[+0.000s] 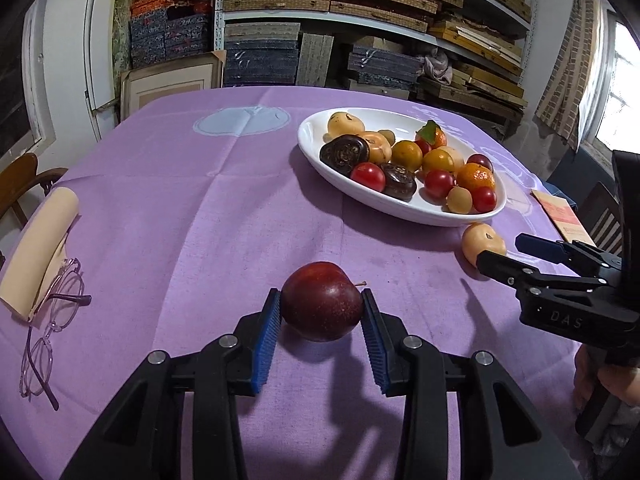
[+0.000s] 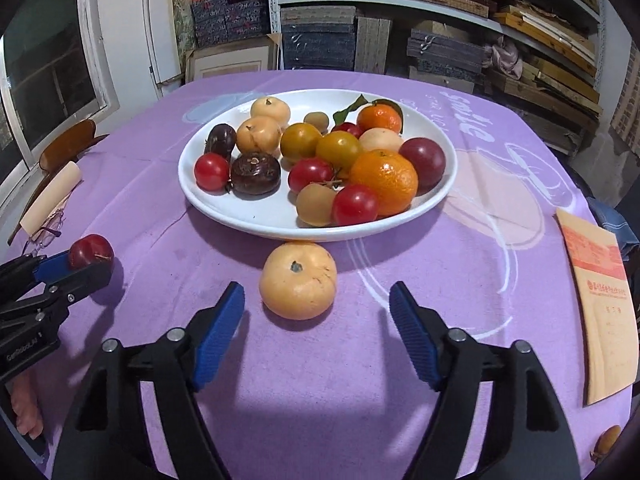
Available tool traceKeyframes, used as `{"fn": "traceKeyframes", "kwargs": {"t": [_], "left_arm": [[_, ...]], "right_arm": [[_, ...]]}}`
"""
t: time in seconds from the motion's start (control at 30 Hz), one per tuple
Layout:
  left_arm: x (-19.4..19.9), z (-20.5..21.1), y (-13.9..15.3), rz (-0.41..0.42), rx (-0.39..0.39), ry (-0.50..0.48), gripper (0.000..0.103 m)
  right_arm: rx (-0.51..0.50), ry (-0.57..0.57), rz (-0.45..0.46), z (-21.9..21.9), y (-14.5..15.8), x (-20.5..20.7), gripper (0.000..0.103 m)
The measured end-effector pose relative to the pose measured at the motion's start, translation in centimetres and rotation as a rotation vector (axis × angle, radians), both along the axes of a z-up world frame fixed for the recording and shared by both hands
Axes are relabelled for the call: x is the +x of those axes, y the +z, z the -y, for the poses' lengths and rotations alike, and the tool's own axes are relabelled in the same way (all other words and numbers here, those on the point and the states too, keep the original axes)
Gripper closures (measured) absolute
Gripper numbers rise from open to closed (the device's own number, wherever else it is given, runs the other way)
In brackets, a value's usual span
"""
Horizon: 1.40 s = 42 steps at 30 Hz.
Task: Organize fruits
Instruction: 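Grasp the tan pear with the right tool while the left tool holds the plum, then carry the plum and pear onto the plate and open both tools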
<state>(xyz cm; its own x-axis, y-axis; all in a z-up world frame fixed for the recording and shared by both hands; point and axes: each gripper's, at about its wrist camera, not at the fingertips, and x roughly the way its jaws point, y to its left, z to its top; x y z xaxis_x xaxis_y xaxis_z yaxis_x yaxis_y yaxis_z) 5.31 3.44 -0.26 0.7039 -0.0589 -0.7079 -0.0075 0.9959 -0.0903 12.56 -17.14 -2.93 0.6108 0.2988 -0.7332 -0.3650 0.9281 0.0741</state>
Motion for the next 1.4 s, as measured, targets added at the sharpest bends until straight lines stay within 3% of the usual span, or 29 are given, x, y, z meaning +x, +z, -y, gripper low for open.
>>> {"fn": "traceKeyframes", "kwargs": {"t": [0.1, 0.2, 0.3, 0.4, 0.73, 0.93, 1.13, 1.4], "left_arm": [[0.0, -0.1, -0.1, -0.005, -0.011, -0.008, 0.063], [0.0, 0.0, -0.2, -0.006, -0.011, -0.013, 0.063], [0.0, 0.1, -0.1, -0.005, -0.009, -0.016, 0.063], [0.0, 0.2, -0.2, -0.007, -0.009, -0.016, 0.063], [0.1, 0.2, -0.3, -0.011, -0.017, -0.021, 0.063], [0.8, 0.2, 0.9, -0.007, -0.072, -0.045, 0.063], [5.5, 2.1, 5.3, 0.063, -0.018, -0.098, 0.063], [15.5, 4.3, 8.1, 0.046, -0.004, -0.141, 0.063]], "right_arm": [[0.014, -0.011, 0.003, 0.2, 0.0, 0.2, 0.031], [0.023, 0.000, -0.007, 0.0, -0.1, 0.5, 0.042], [0.022, 0.013, -0.015, -0.4, -0.2, 0.5, 0.045], [0.016, 0.029, -0.024, -0.7, -0.4, 0.5, 0.061], [0.013, 0.047, 0.010, -0.7, 0.0, -0.6, 0.061], [0.092, 0.021, 0.081, 1.3, 3.1, -2.0, 0.062], [0.082, 0.022, 0.114, 1.7, 6.3, 0.6, 0.062], [0.062, 0.115, 0.082, -2.2, 5.4, 2.6, 0.062]]}}
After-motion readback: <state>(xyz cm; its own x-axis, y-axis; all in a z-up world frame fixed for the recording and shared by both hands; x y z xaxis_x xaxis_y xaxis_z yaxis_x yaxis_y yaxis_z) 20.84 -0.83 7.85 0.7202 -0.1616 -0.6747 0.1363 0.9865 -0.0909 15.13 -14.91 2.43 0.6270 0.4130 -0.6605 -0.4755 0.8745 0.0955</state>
